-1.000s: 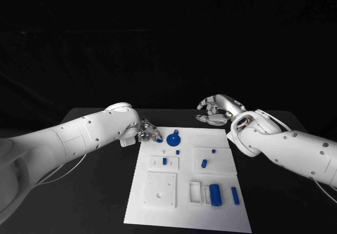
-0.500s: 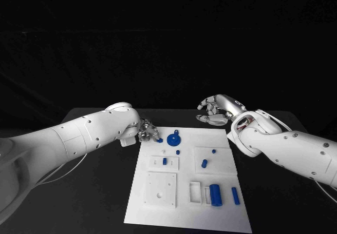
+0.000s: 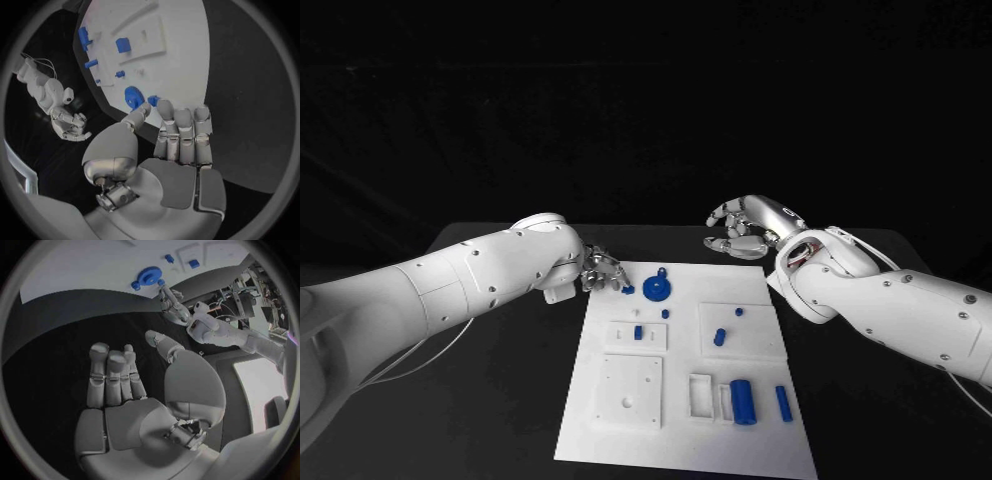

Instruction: Assemble the parts on the task board

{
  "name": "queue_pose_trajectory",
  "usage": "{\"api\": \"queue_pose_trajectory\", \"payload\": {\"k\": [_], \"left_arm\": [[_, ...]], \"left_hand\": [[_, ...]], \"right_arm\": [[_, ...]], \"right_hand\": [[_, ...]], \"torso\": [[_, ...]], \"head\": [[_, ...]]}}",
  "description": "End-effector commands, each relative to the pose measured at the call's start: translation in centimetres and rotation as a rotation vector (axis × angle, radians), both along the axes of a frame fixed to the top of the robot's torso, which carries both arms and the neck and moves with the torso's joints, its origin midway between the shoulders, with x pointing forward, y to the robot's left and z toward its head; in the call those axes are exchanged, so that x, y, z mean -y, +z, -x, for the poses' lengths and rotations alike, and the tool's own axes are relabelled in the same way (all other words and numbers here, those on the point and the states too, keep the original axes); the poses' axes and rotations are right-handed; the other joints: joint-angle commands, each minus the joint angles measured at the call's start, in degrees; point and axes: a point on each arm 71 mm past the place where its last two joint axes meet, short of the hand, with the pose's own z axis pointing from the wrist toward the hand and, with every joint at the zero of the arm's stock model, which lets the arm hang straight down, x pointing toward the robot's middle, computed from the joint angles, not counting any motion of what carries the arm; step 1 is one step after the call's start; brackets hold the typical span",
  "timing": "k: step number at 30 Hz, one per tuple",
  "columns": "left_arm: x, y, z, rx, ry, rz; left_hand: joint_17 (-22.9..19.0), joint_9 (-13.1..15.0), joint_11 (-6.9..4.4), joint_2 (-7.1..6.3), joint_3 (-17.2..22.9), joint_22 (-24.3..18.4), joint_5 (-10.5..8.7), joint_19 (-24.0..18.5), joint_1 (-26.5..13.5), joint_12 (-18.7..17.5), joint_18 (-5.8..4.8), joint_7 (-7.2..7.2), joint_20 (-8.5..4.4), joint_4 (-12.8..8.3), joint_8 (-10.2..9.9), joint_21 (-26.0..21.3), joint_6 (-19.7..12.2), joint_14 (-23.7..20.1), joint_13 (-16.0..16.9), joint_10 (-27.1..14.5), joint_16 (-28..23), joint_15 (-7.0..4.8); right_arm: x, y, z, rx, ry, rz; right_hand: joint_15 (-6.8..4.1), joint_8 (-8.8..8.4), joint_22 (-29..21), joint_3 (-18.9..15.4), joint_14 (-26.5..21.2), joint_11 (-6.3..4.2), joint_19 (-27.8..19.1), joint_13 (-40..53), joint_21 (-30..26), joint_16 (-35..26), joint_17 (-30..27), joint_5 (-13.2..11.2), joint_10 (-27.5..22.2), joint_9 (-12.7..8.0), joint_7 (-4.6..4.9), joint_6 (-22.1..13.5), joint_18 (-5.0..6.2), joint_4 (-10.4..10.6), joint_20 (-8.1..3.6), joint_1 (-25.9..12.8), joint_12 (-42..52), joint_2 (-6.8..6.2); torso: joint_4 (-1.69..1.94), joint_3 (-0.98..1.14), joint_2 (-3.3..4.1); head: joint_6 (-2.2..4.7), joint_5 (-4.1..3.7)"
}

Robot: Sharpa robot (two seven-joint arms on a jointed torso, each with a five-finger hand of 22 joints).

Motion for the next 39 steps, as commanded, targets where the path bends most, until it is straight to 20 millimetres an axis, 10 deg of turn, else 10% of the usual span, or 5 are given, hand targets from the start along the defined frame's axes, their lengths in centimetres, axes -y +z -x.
{"api": "queue_pose_trajectory", "payload": {"k": [1, 7, 19, 39], "left_arm": [[-0.1, 0.7, -0.1, 0.102, 0.012, 0.052], [-0.2, 1.4, 0.6, 0.196, -0.048, 0.112], [-0.3, 2.0, 2.2, 0.483, -0.333, 0.115], [0.6, -1.0, 2.8, 0.515, -0.481, 0.011]], "left_hand": [[-0.2, -0.2, -0.01, -1.50, 0.3, -0.1, -0.50, 0.4, 0.7, -0.3, -0.56, 0.04, -7.65, 0.0, 0.3, 0.0, -0.3, -0.4, -0.1, -0.5, -0.2, -0.23], [-1.9, -0.9, 1.04, -4.61, 2.5, -0.8, -0.03, -2.7, 5.9, -4.0, -1.46, 1.04, -6.48, -2.8, 0.5, -2.4, -1.5, -3.9, -1.8, -4.5, -3.8, 1.06], [-5.9, -4.2, 4.70, -6.06, 4.5, -2.5, 4.31, -11.6, 20.9, -16.4, -1.76, 3.48, 0.75, -6.0, 0.6, -9.6, -4.6, -12.5, -8.6, -13.8, -14.3, 8.35], [-5.3, -7.6, 5.59, -6.47, 3.1, -2.3, 2.59, -10.6, 20.9, -18.4, -1.76, 4.44, 0.93, -5.3, -0.3, -10.6, -5.2, -11.3, -10.2, -14.4, -15.0, 8.29]], "right_arm": [[0.0, 0.0, 0.0, 0.004, 0.010, 0.013], [0.1, 0.0, 0.0, 0.002, 0.007, 0.015], [0.4, 0.0, 0.0, -0.001, 0.004, 0.019], [0.2, -0.1, -0.1, -0.002, 0.008, 0.019]], "right_hand": [[-0.04, 0.17, 1.0, -0.3, 0.3, -0.28, -0.1, -0.1, -0.2, 0.2, -0.1, 0.2, 0.1, 0.1, 0.44, -0.1, 1.73, 0.1, -0.46, 0.2, 0.3, 0.42], [-0.04, 0.16, 1.0, -0.3, 0.3, -0.28, -0.1, -0.1, -0.2, 0.2, -0.1, 0.2, 0.1, 0.1, 0.43, -0.1, 1.73, 0.0, -0.47, 0.2, 0.3, 0.40], [-0.04, 0.16, 1.0, -0.3, 0.3, -0.28, -0.1, -0.1, -0.2, 0.2, -0.1, 0.2, 0.1, 0.1, 0.43, -0.1, 1.73, 0.0, -0.47, 0.2, 0.3, 0.41], [-0.04, 0.15, 1.0, -0.3, 0.3, -0.28, -0.1, -0.2, -0.2, 0.2, -0.1, 0.2, 0.1, 0.1, 0.44, -0.1, 1.73, 0.0, -0.47, 0.3, 0.4, 0.45]], "torso": [[0.02, 0.02, 0.01], [0.07, 0.06, -0.03], [0.16, -0.07, -0.02], [-0.06, -0.04, 0.13]], "head": [[0.11, -0.14], [0.18, -0.37], [0.56, -0.39], [0.82, -0.26]]}}
